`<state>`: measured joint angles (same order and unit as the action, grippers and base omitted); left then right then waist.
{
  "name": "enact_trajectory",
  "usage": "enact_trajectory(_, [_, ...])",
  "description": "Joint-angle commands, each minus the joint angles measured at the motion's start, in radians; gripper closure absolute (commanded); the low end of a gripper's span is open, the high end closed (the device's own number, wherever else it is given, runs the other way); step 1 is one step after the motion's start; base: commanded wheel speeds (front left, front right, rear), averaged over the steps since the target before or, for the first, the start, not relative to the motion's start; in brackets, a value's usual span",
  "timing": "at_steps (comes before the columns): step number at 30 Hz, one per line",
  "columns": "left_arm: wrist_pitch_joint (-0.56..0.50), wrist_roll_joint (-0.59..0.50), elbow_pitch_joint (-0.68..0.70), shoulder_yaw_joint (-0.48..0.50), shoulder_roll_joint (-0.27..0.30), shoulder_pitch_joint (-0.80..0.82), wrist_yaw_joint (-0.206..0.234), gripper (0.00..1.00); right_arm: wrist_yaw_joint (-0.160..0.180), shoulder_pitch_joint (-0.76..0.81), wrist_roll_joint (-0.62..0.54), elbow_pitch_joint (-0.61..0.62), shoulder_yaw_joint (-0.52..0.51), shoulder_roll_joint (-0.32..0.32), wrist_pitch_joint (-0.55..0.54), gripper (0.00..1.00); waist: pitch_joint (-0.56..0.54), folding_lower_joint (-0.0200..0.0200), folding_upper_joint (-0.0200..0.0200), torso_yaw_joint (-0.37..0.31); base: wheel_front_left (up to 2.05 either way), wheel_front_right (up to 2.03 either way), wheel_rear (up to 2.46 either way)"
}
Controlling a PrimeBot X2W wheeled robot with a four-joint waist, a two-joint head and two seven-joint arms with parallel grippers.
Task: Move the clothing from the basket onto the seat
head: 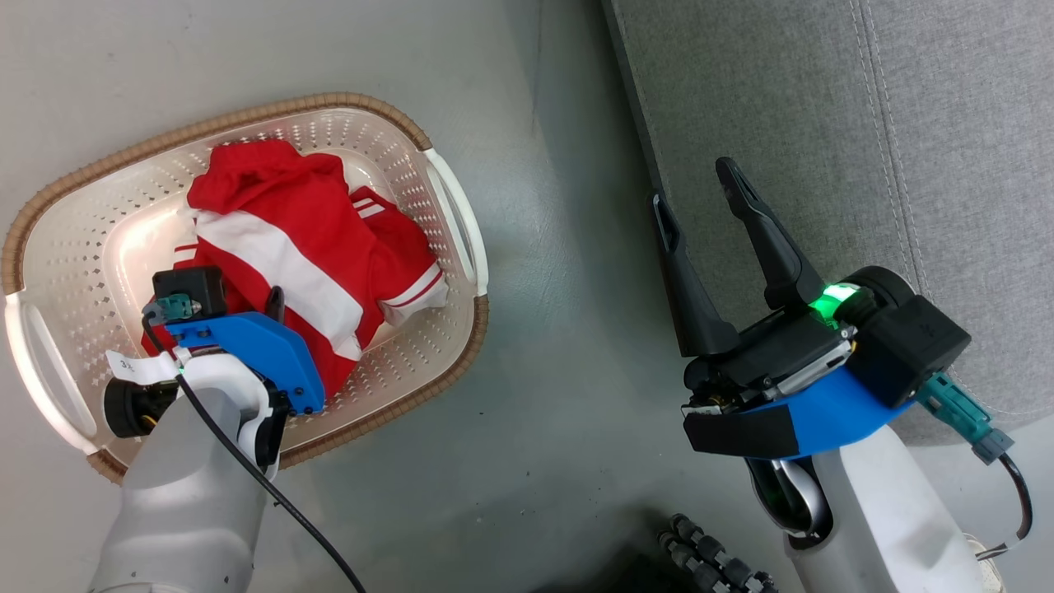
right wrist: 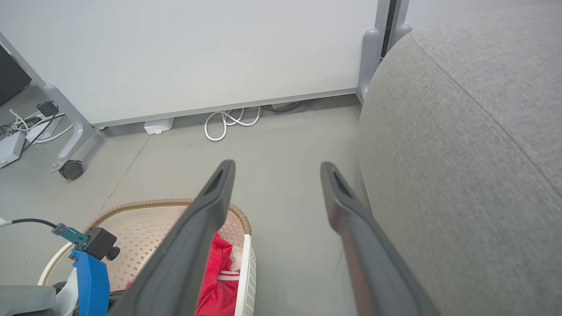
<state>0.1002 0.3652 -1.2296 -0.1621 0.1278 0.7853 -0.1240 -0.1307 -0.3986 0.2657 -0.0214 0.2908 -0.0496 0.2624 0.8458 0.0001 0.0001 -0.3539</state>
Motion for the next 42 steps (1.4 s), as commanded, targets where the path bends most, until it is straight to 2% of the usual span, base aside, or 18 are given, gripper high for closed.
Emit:
enact_trajectory(1, [-0.001,0.005,-0.003,-0.002,0.004,0.015,-0.006,1.00,0.000,-0.010,0.003,0.000,0.000,-0.001,0.004,0.00,-0.001,-0.0001,-0.0001,0.000,0.00,0.00,0.00])
enact_trajectory(12, [0.009,0.032,-0.012,-0.027,-0.001,0.009,-0.006,1.00,0.000,-0.006,0.000,-0.009,-0.001,-0.002,0.004,0.00,-0.020,-0.0001,-0.0001,0.007,0.00,0.00,0.00])
enact_trajectory(19, [0.025,0.064,-0.011,-0.049,-0.023,-0.028,-0.006,1.00,0.000,-0.004,-0.006,-0.026,0.000,-0.002,0.004,0.00,-0.083,-0.0001,-0.0001,0.023,0.00,0.00,0.00])
enact_trajectory(30, [0.036,0.147,0.037,-0.146,-0.067,-0.166,-0.007,1.00,0.000,0.057,-0.035,-0.114,-0.012,-0.002,0.003,0.00,-0.333,-0.0001,-0.0001,0.089,0.00,0.00,0.00])
enact_trajectory(42, [0.034,0.329,0.215,-0.319,-0.078,-0.297,-0.007,1.00,0.000,0.160,-0.045,-0.187,-0.017,-0.002,-0.017,0.00,-0.608,-0.0001,-0.0001,0.173,0.00,0.00,0.00])
